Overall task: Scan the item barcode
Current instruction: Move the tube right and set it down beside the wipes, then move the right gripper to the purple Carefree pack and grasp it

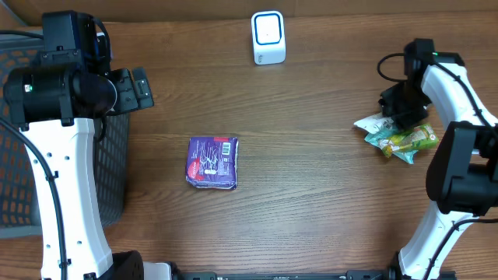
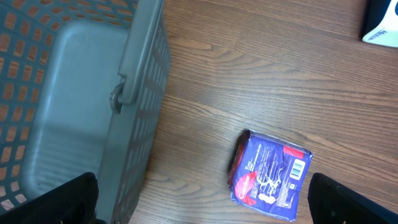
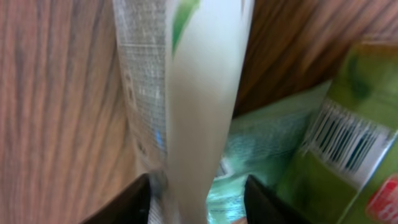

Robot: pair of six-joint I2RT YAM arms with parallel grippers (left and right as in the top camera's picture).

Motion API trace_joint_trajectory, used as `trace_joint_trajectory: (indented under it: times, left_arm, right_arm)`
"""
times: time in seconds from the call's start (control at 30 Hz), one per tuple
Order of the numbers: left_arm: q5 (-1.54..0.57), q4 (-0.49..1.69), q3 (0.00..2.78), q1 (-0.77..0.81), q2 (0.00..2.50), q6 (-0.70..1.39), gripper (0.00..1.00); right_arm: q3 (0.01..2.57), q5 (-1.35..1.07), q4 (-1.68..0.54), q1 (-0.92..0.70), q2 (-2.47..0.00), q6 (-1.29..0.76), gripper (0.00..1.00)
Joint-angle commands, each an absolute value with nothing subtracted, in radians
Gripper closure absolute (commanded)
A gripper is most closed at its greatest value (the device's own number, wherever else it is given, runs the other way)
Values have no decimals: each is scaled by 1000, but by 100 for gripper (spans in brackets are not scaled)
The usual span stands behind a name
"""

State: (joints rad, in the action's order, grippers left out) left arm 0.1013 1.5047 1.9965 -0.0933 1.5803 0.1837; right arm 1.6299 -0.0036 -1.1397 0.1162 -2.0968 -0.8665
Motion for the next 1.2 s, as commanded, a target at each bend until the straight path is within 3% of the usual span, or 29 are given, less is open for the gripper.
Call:
trace_joint_trajectory:
  times: [0.0, 0.13, 0.27, 0.5, 0.67, 1.17]
  left_arm:
    - [96, 1507, 2018, -91, 1576, 187, 0]
    - [96, 1507, 2018, -91, 1576, 187, 0]
    - [96, 1507, 2018, -91, 1576, 187, 0]
    - [96, 1507, 2018, -91, 1576, 187, 0]
    - [96, 1507, 2018, -91, 1576, 187, 0]
    - [96, 1507, 2018, -91, 1576, 187, 0]
  right_arm:
    - [1647, -79, -1138, 119, -2069, -689, 42]
    - [1713, -190, -1160, 116, -2053, -533, 36]
    - [1811, -227, -1229, 98, -2020, -466, 34]
    - [1938, -262, -1342, 33, -1965, -356, 22]
    - [1921, -332, -1358, -69, -1966, -309, 21]
    - [1606, -473, -1002, -522, -1972, -335, 19]
